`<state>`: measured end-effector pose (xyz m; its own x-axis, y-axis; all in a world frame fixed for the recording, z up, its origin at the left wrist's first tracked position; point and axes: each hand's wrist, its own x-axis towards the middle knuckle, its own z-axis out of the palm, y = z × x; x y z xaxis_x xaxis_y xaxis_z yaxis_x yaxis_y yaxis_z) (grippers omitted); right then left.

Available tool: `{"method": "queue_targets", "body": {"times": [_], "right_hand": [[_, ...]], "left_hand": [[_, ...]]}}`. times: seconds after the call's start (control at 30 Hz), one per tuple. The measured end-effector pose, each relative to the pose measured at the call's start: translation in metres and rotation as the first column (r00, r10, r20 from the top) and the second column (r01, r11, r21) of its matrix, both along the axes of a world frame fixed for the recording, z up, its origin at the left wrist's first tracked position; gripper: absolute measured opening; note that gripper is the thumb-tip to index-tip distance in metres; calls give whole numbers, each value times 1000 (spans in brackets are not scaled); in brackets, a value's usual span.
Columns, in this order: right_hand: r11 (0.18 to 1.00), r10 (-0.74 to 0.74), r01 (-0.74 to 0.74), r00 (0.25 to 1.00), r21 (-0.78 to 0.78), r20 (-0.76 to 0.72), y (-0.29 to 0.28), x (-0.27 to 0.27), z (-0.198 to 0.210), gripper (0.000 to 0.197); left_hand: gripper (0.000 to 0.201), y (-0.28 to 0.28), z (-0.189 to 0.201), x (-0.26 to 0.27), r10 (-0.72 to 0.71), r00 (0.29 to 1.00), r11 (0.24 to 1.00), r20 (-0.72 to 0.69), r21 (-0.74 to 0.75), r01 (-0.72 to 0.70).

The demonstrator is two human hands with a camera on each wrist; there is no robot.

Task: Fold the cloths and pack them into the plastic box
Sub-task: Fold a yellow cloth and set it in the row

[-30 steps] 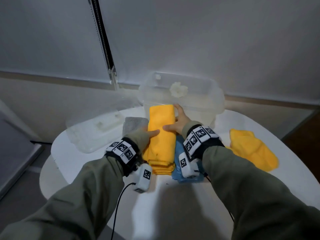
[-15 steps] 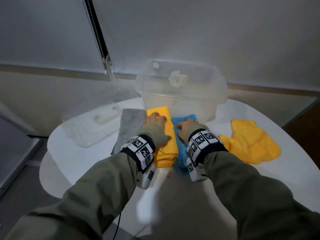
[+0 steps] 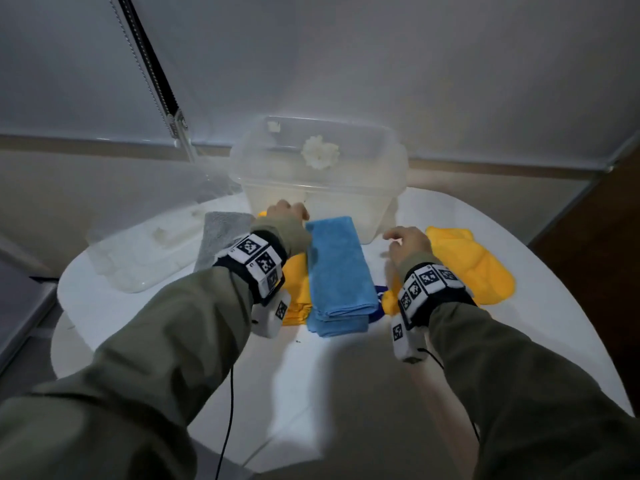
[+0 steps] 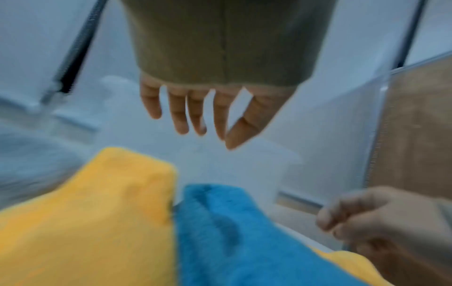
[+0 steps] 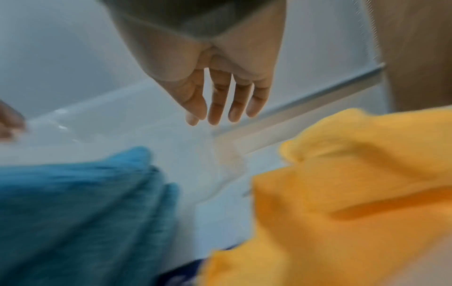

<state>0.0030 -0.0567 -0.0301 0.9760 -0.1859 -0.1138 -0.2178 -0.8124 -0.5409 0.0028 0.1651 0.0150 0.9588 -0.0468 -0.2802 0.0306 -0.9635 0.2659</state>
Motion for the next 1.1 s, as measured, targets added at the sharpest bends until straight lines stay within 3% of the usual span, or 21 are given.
{"method": "queue_targets", "body": {"times": [0.03, 0.1, 0.2, 0.3, 0.4, 0.47, 0.5, 0.57, 0.63, 0.7, 0.77, 0.8, 0.87, 0.97, 1.03, 1.1], "right_hand": [[995, -40, 33, 996, -96, -75, -19, -1, -2, 33], [953, -56, -30, 961, -303, -272, -56, -12, -11, 44], [845, 54, -319, 849, -429, -525, -98, -32, -31, 71], [822, 170, -459, 763, -337, -624, -118, -41, -39, 67], [927, 234, -346, 834, -144, -499, -125, -43, -35, 46], [961, 271, -229, 897, 157, -350, -128, -45, -24, 27], [937, 264, -179, 925, 301, -273, -131, -45, -15, 14], [885, 202, -120, 969, 450, -140, -141, -41, 3, 15], [865, 75, -28, 994, 501, -74, -150, -37, 24, 26], [841, -42, 55, 998, 538, -37, -159, -33, 44, 51], [861, -79, 68, 997, 504, 2, -163, -29, 61, 55], [864, -96, 71, 995, 498, 26, -165, -27, 67, 54], [851, -122, 45, 986, 523, 114, -163, -26, 82, 51], [779, -178, -1, 959, 627, 222, -163, -26, 108, 48], [747, -145, -65, 956, 661, 257, -160, -25, 125, 58], [731, -58, -126, 968, 670, 246, -155, -28, 137, 80]], "left_hand": [[40, -13, 9, 0, 43, 992, 995, 115, -94, -32], [31, -50, 20, -6, 7, 976, 975, 215, -217, 41], [32, -112, 9, -15, -196, 975, 950, 102, -225, 215], [45, -159, -15, -19, -298, 950, 945, -97, -171, 279], [74, -189, -35, -27, -367, 890, 922, -270, 25, 387], [78, -205, -41, -34, -377, 867, 905, -326, 71, 420], [72, -211, -44, -35, -389, 854, 902, -344, 47, 430], [62, -215, -43, -36, -354, 883, 932, -308, -38, 361], [69, -207, -34, -34, -161, 959, 966, -231, -234, 106], [61, -196, -15, -31, -20, 987, 854, -157, -516, -65], [30, -187, 7, -23, 54, 995, 719, -82, -688, -96], [23, -183, 20, -20, 69, 997, 698, -37, -713, -75], [25, -180, 43, -14, 55, 998, 722, 24, -692, -23], [30, -172, 72, -10, -28, 999, 835, 25, -549, 37], [24, -163, 88, -9, -72, 997, 904, 39, -421, 82], [24, -154, 103, -10, -68, 994, 946, 82, -311, 90]]}}
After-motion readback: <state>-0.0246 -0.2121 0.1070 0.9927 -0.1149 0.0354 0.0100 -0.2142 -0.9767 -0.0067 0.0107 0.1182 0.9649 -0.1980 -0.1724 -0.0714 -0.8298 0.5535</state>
